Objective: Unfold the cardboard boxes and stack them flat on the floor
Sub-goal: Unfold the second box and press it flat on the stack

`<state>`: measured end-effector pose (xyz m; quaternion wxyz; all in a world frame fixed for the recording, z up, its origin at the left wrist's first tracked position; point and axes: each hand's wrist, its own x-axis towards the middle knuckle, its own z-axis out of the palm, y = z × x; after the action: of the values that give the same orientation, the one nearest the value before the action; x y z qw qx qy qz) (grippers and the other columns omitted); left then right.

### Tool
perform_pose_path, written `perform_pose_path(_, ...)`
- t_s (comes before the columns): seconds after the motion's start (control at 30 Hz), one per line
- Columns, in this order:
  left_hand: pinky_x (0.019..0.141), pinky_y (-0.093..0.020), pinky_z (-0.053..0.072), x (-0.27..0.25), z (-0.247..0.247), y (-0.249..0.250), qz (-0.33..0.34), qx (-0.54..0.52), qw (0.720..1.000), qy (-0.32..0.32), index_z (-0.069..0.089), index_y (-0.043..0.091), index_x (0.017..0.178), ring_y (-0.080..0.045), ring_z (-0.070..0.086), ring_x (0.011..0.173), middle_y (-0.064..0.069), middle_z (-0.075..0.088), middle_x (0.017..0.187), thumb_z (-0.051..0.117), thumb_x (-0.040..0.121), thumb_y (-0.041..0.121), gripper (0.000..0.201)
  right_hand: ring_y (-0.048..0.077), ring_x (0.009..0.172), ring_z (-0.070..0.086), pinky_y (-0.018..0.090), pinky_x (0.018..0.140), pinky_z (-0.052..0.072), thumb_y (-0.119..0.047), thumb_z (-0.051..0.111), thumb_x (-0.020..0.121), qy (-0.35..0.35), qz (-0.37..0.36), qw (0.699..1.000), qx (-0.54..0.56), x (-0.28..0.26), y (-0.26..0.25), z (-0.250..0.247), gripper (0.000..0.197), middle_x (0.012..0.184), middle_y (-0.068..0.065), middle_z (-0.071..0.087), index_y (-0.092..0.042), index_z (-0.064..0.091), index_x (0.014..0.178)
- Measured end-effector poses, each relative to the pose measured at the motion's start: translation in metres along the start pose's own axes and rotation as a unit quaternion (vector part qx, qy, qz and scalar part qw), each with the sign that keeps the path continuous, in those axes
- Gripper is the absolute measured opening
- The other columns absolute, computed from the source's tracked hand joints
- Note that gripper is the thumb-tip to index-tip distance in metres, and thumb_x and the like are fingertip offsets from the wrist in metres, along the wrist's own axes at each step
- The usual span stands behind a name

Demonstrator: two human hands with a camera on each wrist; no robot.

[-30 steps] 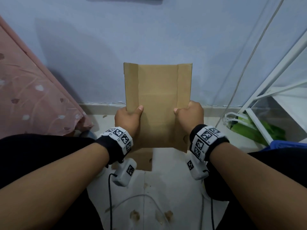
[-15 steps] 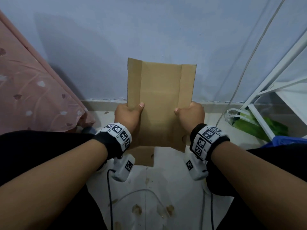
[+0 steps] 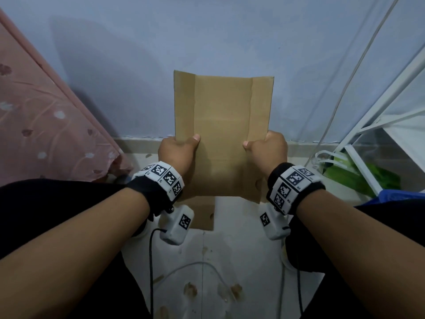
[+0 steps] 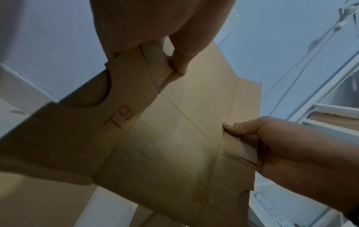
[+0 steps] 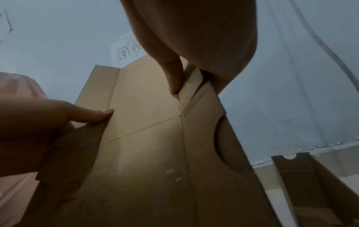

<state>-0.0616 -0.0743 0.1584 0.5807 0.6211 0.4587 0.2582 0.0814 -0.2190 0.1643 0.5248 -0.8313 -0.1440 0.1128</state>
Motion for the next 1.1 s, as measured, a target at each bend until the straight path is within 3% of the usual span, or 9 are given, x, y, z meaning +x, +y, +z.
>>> perform_pose_path(0.07,0.079,-0.030,0.053,0.002,-0.002,0.005,-0.004,-0.006,1.000,-0.009,0.070,0.015,0.094,-0.017,0.066,0.079,0.001,0.071,0.090,0.075,0.089,0.039,0.025,0.023,0.068,0.060,0.030,0.062,0.052,-0.022,0.081,0.076,-0.017,0.003,1.000,0.010,0.007,-0.002,-0.002,0.034,0.073,0.005,0.060,-0.007,0.050,0.072)
perform_pose_path(0.17,0.068,-0.025,0.052,0.011,-0.012,0.022,-0.004,-0.001,0.999,-0.039,0.067,0.019,0.083,-0.017,0.070,0.078,0.003,0.073,0.084,0.079,0.086,0.037,0.022,0.030,0.088,0.073,0.049,0.083,0.061,-0.027,0.084,0.065,-0.061,0.011,0.997,0.052,0.013,-0.008,-0.008,0.046,0.098,0.013,0.075,-0.001,0.069,0.100)
perform_pose_path(0.27,0.086,-0.041,0.059,0.019,-0.025,0.037,-0.022,0.013,0.997,-0.067,0.072,0.016,0.093,-0.028,0.074,0.088,-0.003,0.078,0.093,0.086,0.074,0.044,0.037,0.029,0.095,0.074,0.050,0.092,0.058,-0.019,0.086,0.069,-0.094,0.003,0.992,0.081,0.015,-0.012,-0.012,0.045,0.104,0.014,0.076,0.002,0.070,0.106)
perform_pose_path(0.33,0.090,-0.043,0.058,0.020,-0.028,0.039,-0.025,0.015,0.997,-0.068,0.073,0.014,0.095,-0.028,0.074,0.087,-0.004,0.078,0.092,0.086,0.071,0.047,0.043,0.027,0.092,0.074,0.048,0.090,0.059,-0.016,0.085,0.073,-0.089,-0.006,0.994,0.069,0.015,-0.014,-0.009,0.035,0.100,0.011,0.077,0.000,0.072,0.101)
perform_pose_path(0.5,0.077,-0.027,0.045,0.006,-0.013,0.021,-0.024,-0.004,0.999,-0.030,0.062,0.020,0.092,-0.011,0.057,0.069,0.008,0.061,0.078,0.075,0.090,0.037,0.021,0.018,0.077,0.064,0.026,0.063,0.050,-0.017,0.077,0.084,-0.025,-0.072,0.996,-0.056,0.008,-0.014,0.002,0.016,0.082,-0.001,0.067,-0.013,0.062,0.080)
perform_pose_path(0.63,0.089,-0.038,0.056,0.015,-0.023,0.034,-0.027,0.006,0.998,-0.050,0.071,0.013,0.103,-0.025,0.072,0.089,0.000,0.075,0.093,0.084,0.077,0.046,0.044,0.022,0.089,0.071,0.039,0.084,0.059,-0.020,0.082,0.077,-0.049,-0.053,0.997,-0.006,0.018,-0.028,-0.009,0.028,0.096,0.004,0.074,-0.008,0.071,0.099)
perform_pose_path(0.77,0.089,-0.049,0.059,0.028,-0.031,0.043,-0.030,0.003,0.996,-0.088,0.074,0.013,0.106,-0.030,0.076,0.087,-0.004,0.080,0.094,0.091,0.049,0.057,0.073,0.025,0.092,0.074,0.048,0.089,0.059,-0.019,0.084,0.071,-0.088,-0.041,0.994,0.043,0.024,-0.034,-0.018,0.036,0.099,0.008,0.077,-0.004,0.073,0.102)
perform_pose_path(0.93,0.062,-0.021,0.047,0.009,-0.015,0.028,-0.007,-0.001,0.999,-0.037,0.065,0.019,0.086,-0.010,0.063,0.071,0.007,0.066,0.079,0.078,0.087,0.038,0.023,0.022,0.087,0.070,0.037,0.082,0.059,-0.017,0.081,0.079,-0.012,-0.053,0.998,-0.020,0.012,-0.024,-0.006,0.023,0.092,0.005,0.073,-0.005,0.070,0.096)
perform_pose_path(1.1,0.079,-0.032,0.057,0.016,-0.019,0.034,0.008,0.007,0.998,-0.061,0.069,0.018,0.084,-0.020,0.073,0.080,0.002,0.075,0.084,0.082,0.083,0.041,0.026,0.025,0.087,0.073,0.045,0.085,0.060,-0.019,0.085,0.072,-0.042,-0.022,0.999,0.015,0.014,-0.030,-0.016,0.032,0.094,0.008,0.076,-0.003,0.073,0.098)
